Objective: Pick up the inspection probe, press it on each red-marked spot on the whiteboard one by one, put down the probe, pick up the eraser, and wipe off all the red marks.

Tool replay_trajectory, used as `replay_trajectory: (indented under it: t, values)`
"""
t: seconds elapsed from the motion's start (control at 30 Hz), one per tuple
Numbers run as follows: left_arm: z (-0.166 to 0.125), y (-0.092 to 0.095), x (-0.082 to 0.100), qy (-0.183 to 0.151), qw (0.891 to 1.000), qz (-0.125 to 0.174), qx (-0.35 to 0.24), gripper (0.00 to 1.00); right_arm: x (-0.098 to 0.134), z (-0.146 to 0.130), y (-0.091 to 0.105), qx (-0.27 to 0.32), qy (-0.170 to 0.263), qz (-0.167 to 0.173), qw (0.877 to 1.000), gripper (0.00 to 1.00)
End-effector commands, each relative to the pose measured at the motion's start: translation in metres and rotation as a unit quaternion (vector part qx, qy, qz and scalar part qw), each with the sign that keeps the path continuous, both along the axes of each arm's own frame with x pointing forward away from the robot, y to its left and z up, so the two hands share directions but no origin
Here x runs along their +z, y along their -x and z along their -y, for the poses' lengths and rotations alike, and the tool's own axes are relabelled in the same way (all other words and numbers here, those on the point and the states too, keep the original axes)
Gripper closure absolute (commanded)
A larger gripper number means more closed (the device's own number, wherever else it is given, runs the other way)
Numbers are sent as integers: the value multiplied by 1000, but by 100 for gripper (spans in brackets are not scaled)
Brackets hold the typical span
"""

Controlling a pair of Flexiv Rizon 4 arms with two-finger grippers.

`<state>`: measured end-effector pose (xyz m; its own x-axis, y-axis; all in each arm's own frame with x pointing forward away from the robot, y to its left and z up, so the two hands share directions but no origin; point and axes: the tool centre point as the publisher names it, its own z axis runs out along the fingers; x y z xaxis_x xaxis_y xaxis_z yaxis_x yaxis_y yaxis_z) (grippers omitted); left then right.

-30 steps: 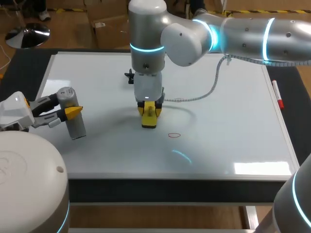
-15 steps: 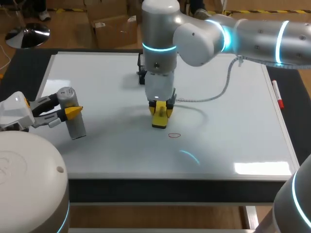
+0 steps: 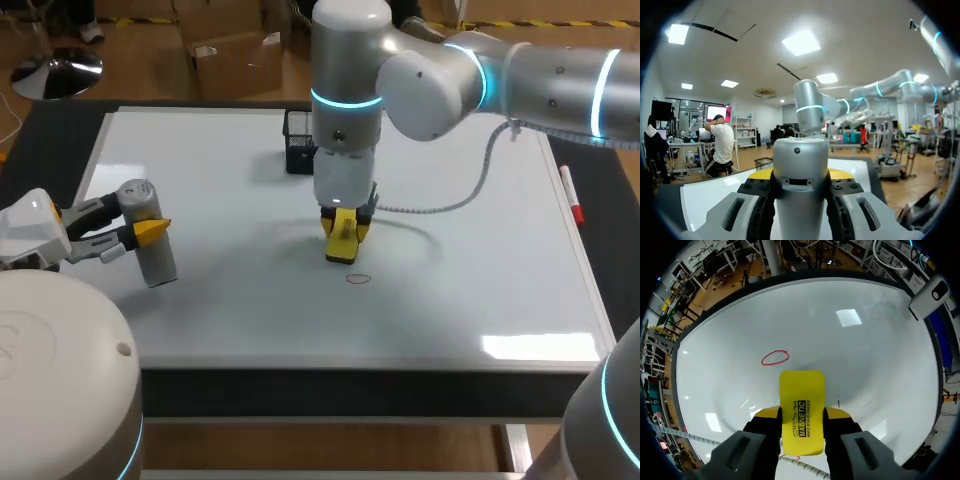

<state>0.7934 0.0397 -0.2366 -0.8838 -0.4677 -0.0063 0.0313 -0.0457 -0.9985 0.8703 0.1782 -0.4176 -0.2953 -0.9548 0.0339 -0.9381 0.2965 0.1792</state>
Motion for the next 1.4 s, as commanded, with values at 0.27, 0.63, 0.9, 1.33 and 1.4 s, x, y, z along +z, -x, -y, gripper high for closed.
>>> replay_trajectory:
  t: [0.27, 0.63, 0.9, 1.33, 1.4]
  values:
    - [0, 1, 1, 0, 1000, 0, 1, 100, 41, 60, 1, -59, 5, 28, 998, 100]
    - [0, 1, 1, 0, 1000, 0, 1, 100, 50, 155, 10, -186, 8, 34, 982, 100]
    - [0, 1, 1, 0, 1000, 0, 1, 100, 52, 221, 25, -266, 18, 33, 963, 100]
    - [0, 1, 1, 0, 1000, 0, 1, 100, 47, 277, 52, -338, 11, 30, 940, 100]
    - [0, 1, 1, 0, 1000, 0, 1, 100, 46, 280, 54, -342, 12, 31, 939, 100]
